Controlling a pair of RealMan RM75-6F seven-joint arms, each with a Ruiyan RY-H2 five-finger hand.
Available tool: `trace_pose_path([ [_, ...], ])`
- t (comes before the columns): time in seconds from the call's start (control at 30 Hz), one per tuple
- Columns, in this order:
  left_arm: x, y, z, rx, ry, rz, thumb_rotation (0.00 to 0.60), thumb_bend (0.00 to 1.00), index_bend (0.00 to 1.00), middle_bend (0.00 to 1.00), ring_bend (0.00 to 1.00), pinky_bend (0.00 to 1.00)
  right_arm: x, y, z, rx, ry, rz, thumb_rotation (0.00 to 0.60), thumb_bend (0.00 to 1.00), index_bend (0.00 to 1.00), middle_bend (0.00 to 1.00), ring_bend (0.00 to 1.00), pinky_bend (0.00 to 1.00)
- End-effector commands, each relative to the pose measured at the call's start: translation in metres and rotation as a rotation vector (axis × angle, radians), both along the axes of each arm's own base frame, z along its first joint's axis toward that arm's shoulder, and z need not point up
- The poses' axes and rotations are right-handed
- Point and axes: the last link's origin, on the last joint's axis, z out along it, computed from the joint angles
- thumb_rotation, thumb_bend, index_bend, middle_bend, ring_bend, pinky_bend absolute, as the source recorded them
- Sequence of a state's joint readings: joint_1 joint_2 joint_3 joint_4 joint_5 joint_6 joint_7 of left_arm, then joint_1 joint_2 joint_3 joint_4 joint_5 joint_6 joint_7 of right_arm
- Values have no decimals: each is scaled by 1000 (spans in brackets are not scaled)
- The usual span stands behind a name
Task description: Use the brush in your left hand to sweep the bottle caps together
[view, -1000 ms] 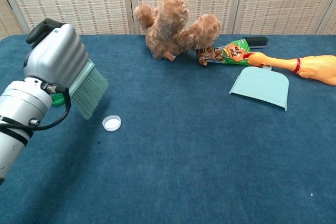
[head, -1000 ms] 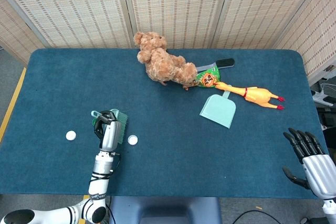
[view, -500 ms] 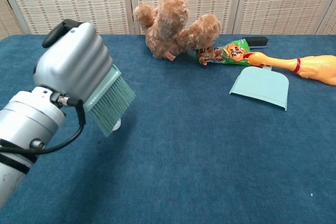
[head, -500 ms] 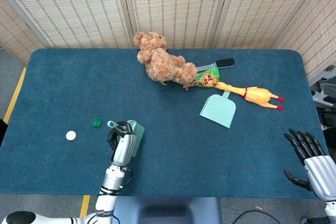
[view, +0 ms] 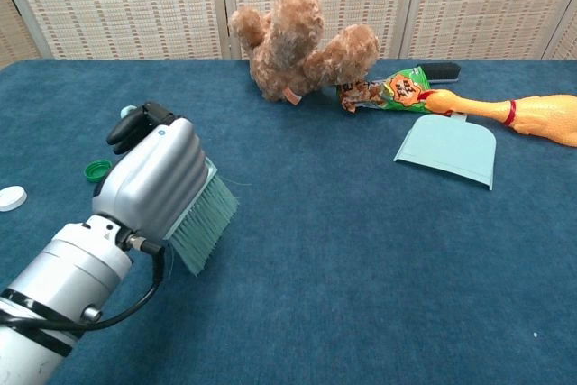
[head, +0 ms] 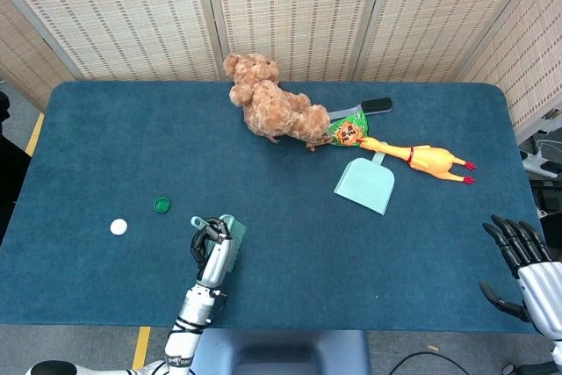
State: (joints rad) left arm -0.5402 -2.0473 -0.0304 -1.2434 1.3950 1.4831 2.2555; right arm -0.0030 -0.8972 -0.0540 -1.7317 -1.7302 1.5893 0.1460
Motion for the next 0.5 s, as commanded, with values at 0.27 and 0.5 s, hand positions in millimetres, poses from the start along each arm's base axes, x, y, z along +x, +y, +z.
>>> trace_pose_path([
  [0.27, -16, 8, -2, 24, 53, -8, 600, 525, 931, 1000, 791, 827, 0, 0, -1, -4, 7, -2, 600, 196, 0, 0, 0, 0],
  [0.5, -43, 14, 0, 57, 167, -14, 600, 525, 931, 1000, 791, 827, 0, 0, 0, -15, 9, -7, 600, 197, 0, 0, 0, 0],
])
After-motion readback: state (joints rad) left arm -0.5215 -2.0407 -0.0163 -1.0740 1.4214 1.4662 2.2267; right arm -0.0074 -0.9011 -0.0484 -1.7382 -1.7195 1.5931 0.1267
